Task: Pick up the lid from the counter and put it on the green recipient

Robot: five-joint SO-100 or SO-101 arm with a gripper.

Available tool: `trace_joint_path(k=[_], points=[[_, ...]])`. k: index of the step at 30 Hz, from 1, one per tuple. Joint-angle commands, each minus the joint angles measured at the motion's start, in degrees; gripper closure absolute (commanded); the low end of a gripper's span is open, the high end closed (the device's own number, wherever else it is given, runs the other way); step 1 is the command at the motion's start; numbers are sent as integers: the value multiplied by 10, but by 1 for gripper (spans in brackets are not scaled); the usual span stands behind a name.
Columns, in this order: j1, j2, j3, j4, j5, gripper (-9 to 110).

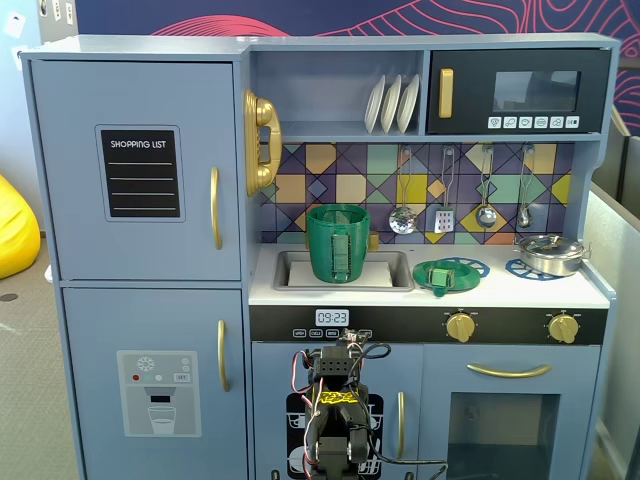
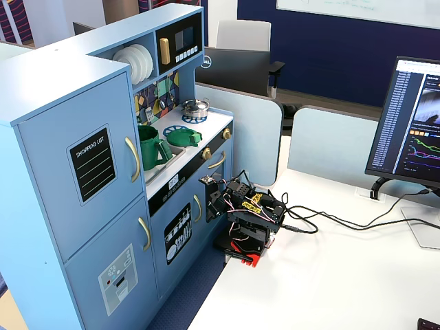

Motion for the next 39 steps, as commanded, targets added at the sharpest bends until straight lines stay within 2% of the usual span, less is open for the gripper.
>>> trace_joint_path(k=[1, 9, 11, 14, 18, 21, 23, 26, 29, 39], points=[[45, -6, -2, 113, -99, 101], [44, -6, -2, 113, -102, 101], [47, -6, -2, 95, -75, 101], [103, -36, -38, 10, -87, 101], [207, -153, -207, -115, -128, 100], [271, -229, -352, -193, -164, 96], [311, -265, -412, -276, -177, 88], [356, -290, -422, -457, -166, 73], [376, -316, -410, -584, -161, 66], [396, -380, -377, -726, -152, 61]])
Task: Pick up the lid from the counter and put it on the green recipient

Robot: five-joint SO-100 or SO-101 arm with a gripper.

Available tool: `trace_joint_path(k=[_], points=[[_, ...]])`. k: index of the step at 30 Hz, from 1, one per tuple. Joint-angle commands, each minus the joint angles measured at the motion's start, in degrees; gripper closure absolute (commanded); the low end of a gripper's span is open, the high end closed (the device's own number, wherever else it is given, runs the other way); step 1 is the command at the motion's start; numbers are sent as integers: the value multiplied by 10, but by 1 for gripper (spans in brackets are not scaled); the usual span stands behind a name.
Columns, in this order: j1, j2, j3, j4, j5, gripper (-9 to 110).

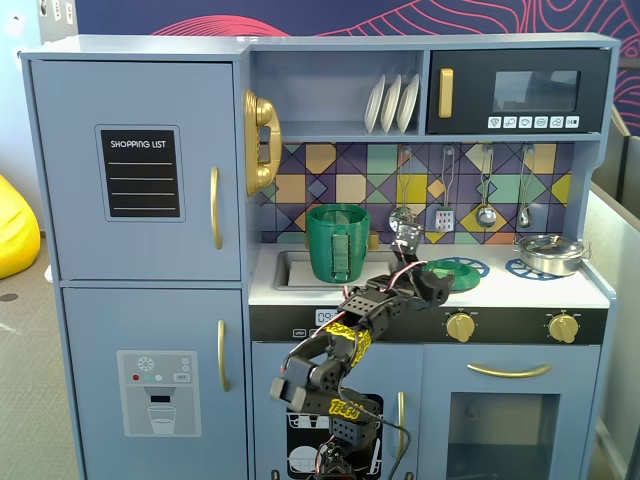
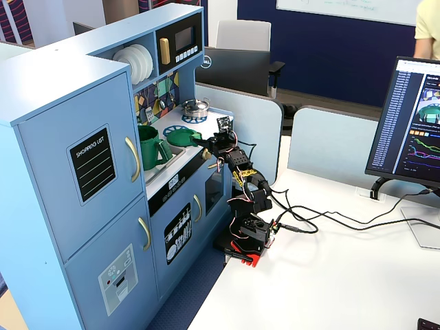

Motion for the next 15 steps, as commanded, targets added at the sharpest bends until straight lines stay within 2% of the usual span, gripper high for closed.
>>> trace_joint_path(k=[1, 15], points=[[11, -26, -7, -58, 14, 61], [-19, -205, -105, -107, 10, 64]])
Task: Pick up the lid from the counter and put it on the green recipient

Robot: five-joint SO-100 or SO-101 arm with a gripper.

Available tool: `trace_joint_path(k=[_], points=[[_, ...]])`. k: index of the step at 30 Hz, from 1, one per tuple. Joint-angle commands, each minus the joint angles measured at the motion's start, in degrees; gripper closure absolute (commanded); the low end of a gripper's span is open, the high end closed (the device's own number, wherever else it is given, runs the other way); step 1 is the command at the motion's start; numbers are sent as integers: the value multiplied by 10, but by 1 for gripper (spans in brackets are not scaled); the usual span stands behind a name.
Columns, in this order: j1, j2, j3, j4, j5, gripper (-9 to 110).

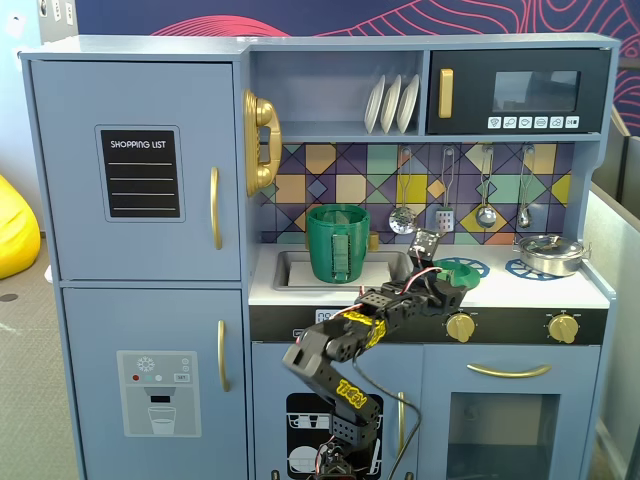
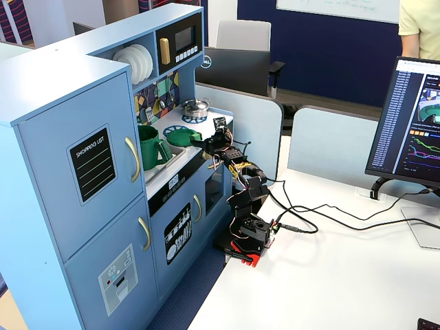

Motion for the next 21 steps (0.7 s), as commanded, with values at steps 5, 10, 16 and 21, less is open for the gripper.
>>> trace_joint_path(k=[5, 10, 16, 21], points=[[-34, -85, -112, -35, -9, 65], [-36, -127, -147, -43, -11, 66], [-41, -151, -163, -44, -18, 72], [-60, -155, -163, -59, -20, 101]])
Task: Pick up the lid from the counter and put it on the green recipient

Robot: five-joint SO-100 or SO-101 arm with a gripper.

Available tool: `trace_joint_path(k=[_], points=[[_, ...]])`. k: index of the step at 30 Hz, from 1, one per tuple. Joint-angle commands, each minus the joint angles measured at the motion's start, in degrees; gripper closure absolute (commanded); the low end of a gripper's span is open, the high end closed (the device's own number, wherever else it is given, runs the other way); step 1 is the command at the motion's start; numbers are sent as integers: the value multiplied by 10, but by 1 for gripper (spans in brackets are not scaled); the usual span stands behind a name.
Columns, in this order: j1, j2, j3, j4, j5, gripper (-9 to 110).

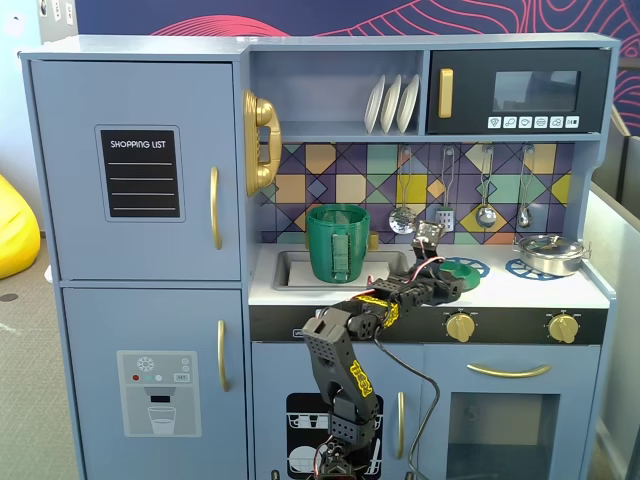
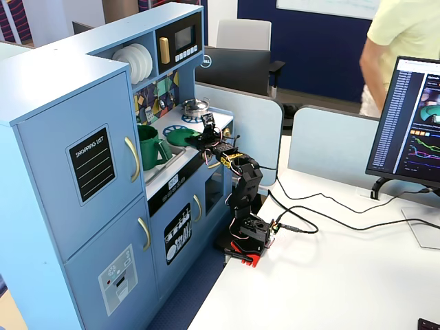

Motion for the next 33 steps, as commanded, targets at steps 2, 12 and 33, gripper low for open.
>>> trace_joint_path(k=[2, 12, 33], points=[[-21, 16, -38, -38, 0, 101], [-69, 46, -212, 72, 11, 101], [-263, 54, -442, 297, -10, 102]])
